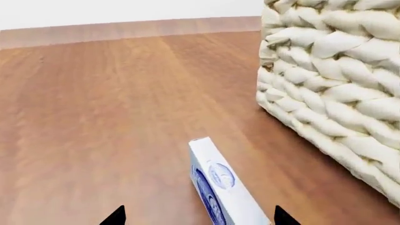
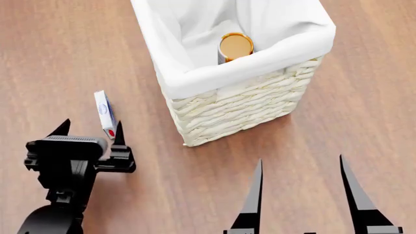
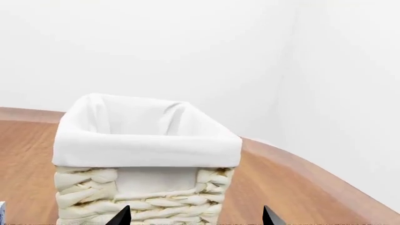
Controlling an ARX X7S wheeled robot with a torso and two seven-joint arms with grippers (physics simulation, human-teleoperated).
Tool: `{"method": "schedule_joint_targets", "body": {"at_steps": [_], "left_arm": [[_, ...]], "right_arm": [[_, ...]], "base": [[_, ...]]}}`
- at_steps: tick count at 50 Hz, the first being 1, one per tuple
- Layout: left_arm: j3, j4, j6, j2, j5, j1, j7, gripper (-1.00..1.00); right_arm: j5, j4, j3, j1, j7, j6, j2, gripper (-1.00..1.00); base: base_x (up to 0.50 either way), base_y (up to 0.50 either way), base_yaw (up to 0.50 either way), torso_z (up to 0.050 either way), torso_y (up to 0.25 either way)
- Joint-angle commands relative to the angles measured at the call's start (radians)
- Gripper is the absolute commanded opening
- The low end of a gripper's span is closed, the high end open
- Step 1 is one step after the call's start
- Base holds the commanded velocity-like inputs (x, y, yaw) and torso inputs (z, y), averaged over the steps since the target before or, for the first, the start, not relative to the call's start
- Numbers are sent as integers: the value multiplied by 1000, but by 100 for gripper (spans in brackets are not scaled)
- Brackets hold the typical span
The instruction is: Pick up the alphabet soup and the cream cheese box, and put them in the basket.
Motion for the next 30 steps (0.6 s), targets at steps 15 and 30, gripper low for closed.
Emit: {"method": "schedule_joint_targets", "body": {"at_steps": [15, 30], "left_arm": [[-172, -219, 77, 48, 152, -58, 55, -100], [-227, -215, 98, 46, 195, -102, 69, -100]], "right_arm": [[17, 17, 7, -16, -5, -1, -2, 100], [20, 26, 10, -26, -11, -11, -7, 100]], "base": [[0, 0, 0, 0, 0], [1, 0, 0, 0, 0]]}}
